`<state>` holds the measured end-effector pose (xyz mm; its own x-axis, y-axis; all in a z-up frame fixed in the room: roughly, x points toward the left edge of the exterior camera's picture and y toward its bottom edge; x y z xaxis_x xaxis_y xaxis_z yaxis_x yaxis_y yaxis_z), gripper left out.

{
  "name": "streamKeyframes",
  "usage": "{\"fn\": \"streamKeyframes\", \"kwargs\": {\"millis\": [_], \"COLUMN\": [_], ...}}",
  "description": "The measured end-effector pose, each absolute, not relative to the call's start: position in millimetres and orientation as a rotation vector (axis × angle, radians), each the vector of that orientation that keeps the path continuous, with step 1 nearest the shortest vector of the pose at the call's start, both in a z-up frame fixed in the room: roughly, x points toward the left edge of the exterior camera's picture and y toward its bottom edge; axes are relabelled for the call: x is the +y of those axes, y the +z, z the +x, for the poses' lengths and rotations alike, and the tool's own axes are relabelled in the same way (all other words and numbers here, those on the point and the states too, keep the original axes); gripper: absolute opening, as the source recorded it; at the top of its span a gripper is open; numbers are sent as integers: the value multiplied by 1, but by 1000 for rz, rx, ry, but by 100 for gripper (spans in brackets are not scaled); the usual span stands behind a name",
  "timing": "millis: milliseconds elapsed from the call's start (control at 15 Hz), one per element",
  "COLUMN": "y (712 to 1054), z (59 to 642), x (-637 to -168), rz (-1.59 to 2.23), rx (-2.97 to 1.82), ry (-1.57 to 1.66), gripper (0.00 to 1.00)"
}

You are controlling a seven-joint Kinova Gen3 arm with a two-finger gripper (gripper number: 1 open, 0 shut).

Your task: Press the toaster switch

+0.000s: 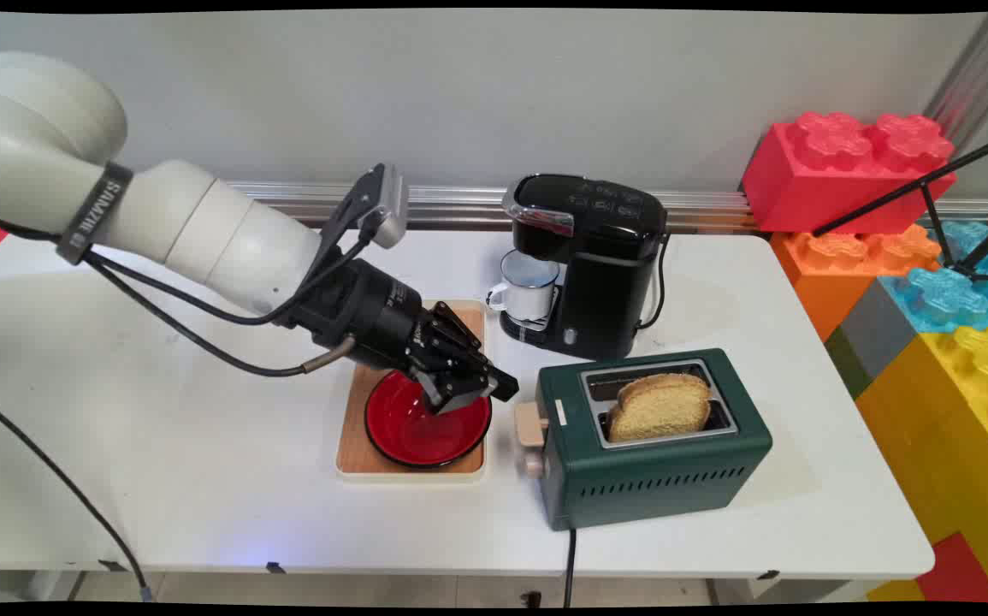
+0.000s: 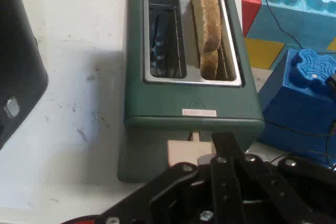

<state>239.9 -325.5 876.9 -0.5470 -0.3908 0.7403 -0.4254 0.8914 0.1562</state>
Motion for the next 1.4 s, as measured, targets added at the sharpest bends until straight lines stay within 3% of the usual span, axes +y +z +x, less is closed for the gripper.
{"fn": "streamKeyframes", "kwargs": {"millis": [1400], "y": [826], "z": [226], "x": [-333], "rz": [550], "rx": [-2176], "ry": [86], "gripper": [0]}}
